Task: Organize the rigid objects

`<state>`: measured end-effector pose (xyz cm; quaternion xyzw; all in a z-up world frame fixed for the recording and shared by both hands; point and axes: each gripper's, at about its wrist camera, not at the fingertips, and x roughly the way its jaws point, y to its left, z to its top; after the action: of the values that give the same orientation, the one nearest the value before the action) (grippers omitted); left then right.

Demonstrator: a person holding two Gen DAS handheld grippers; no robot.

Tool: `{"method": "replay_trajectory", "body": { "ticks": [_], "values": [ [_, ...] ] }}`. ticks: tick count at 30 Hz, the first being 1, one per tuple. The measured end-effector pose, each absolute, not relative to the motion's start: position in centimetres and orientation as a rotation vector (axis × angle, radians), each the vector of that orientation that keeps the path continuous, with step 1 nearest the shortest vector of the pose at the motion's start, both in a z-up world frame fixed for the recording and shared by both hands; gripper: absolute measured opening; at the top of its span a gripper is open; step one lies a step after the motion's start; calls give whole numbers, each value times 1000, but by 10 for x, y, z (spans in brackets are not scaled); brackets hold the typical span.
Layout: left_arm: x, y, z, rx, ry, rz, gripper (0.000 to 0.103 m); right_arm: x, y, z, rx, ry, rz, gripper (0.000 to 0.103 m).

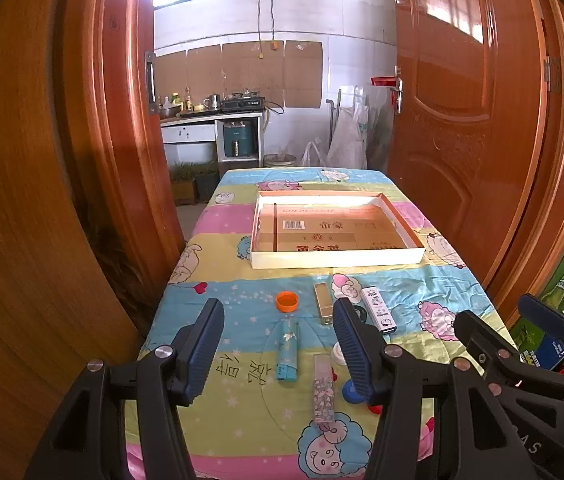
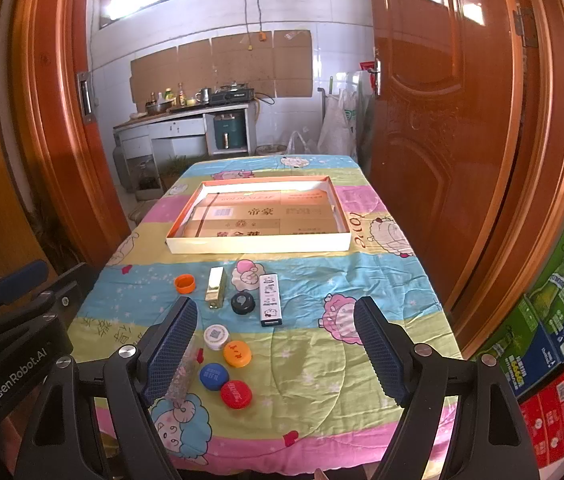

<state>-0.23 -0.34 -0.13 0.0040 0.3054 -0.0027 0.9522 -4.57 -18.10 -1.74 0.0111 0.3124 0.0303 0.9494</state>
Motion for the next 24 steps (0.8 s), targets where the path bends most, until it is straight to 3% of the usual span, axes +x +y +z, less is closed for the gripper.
{"method": "replay_trajectory", "body": {
  "ticks": [24],
  "values": [
    [-3,-2,0,-2,612,-3,57,-46,-183,-16,25,636,61,82]
  ]
}}
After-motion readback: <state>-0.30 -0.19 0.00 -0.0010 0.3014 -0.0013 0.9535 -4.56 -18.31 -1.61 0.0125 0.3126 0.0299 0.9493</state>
